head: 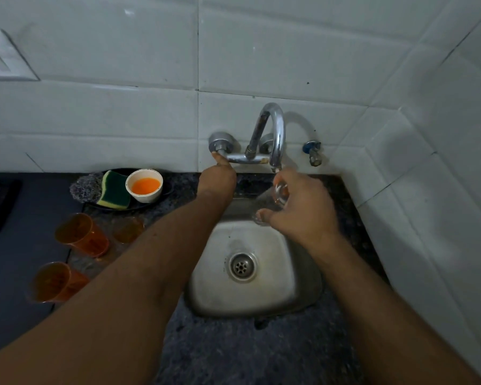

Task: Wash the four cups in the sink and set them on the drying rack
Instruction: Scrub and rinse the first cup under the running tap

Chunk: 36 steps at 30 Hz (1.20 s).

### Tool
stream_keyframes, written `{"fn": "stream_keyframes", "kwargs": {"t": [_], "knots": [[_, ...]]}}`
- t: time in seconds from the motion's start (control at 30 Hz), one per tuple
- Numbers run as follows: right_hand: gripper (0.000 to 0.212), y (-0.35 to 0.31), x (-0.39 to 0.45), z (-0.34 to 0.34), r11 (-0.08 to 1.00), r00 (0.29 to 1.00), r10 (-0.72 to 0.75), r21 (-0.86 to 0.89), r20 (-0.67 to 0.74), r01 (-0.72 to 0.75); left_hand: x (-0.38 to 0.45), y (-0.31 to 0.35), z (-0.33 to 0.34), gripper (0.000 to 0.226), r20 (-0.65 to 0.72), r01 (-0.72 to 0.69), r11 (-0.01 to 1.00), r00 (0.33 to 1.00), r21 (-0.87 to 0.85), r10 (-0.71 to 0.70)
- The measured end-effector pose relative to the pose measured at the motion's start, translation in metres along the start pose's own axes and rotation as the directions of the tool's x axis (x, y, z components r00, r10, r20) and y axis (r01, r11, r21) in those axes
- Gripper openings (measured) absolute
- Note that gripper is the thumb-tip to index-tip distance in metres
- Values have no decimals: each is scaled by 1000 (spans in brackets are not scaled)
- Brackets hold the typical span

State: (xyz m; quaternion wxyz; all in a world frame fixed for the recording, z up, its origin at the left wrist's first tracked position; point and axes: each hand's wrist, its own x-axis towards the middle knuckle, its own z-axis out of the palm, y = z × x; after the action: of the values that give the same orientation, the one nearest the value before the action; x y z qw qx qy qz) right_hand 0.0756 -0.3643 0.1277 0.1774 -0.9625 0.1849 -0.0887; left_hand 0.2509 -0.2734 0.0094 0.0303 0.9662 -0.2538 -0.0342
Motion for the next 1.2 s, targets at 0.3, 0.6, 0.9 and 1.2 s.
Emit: {"fn": "stream_keyframes", "kwargs": {"t": [0.3,0.6,0.9,1.2], "knots": [[44,26,-15,76,990,998,58,132,6,-58,1,1,2,77,12,-33,999,999,10,33],[41,28,-1,75,975,998,58,214,-19,-53,6,0,6,79,11,-9,1000,1000,9,9],[39,41,2,73,982,1000,6,187,21,-10,7,4,10,81,-1,25,999,1000,22,-25],[40,60,8,65,971,997,-79,229,10,75,5,11,10,87,-12,72,995,997,70,-72]]}}
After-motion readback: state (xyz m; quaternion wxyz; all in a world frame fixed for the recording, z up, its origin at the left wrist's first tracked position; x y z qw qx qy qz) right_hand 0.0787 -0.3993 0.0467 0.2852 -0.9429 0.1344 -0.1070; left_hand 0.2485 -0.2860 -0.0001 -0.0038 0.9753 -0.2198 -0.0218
